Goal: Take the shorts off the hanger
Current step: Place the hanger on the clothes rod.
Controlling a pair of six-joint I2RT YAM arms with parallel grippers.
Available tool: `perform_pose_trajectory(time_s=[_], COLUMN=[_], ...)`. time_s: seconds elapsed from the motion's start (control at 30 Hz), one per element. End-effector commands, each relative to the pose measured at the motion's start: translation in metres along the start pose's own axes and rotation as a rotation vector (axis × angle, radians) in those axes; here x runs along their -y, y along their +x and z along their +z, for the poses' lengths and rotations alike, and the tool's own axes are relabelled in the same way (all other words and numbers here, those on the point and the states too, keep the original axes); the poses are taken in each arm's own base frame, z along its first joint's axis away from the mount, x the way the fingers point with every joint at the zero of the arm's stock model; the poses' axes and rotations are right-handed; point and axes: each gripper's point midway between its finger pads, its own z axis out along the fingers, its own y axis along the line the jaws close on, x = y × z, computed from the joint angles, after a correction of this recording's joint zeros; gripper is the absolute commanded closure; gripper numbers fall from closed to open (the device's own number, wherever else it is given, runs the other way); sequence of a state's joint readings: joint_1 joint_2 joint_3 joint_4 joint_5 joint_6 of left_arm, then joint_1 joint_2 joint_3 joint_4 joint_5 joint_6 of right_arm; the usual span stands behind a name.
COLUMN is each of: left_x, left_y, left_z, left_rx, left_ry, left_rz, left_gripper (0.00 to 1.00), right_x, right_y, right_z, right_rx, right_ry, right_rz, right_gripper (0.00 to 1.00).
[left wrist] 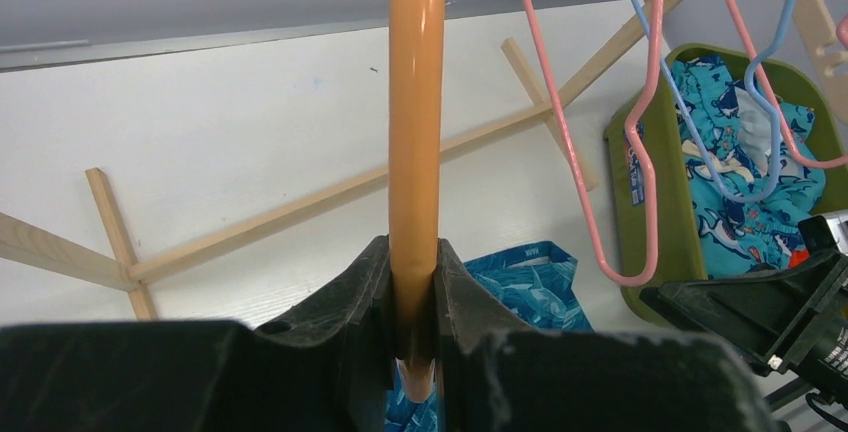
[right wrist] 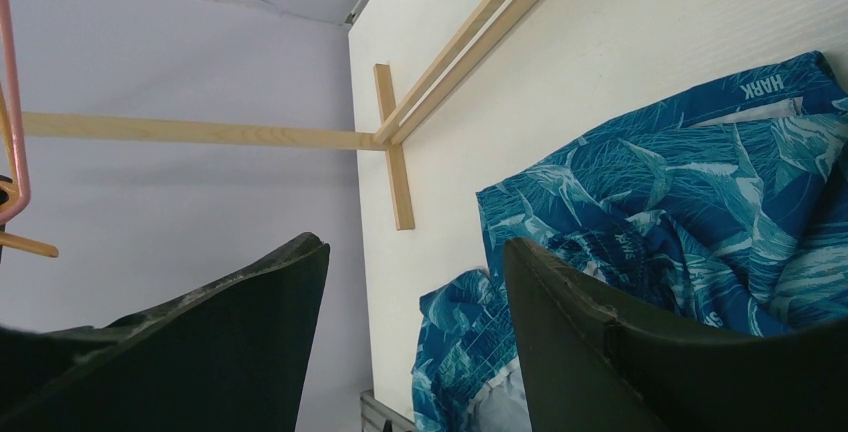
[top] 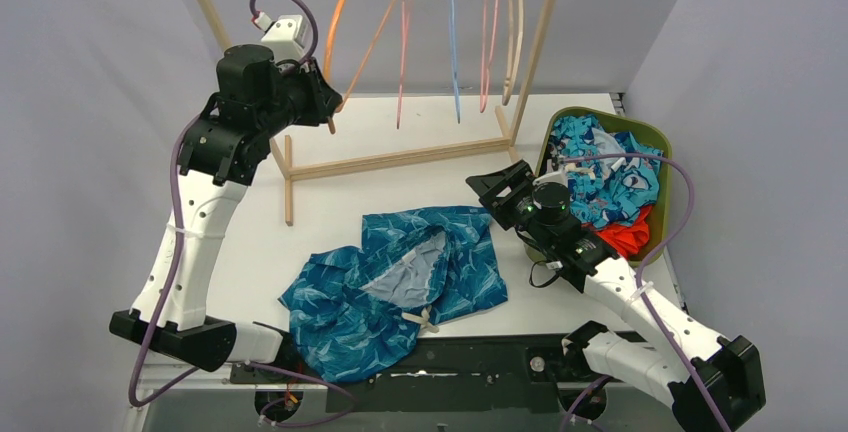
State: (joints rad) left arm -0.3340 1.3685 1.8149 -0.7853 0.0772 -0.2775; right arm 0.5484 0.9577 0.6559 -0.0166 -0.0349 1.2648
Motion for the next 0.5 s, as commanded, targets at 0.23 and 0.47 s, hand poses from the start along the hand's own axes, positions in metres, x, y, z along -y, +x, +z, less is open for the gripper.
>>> perform_pose_trajectory(time_s=[0.23,0.47], left_x=[0.016,0.005], left_y=[-0.009,0.007], left_z=[-0.015,-0.033], left_rx=[0.052,0.1], left_ry=[0.085,0.053], left_rz=[0.004,-0.002], left_gripper=[0.31,0.14], right_x=[-0.017,-0.022], right_y=[-0.008,-0.007], right_z=[-0.004,-0.002], right_rx=[0.023,0.023], right_ry=[-0.066,-0.113], right_rz=[-0.006,-0.071], right_gripper=[0.34,0.32])
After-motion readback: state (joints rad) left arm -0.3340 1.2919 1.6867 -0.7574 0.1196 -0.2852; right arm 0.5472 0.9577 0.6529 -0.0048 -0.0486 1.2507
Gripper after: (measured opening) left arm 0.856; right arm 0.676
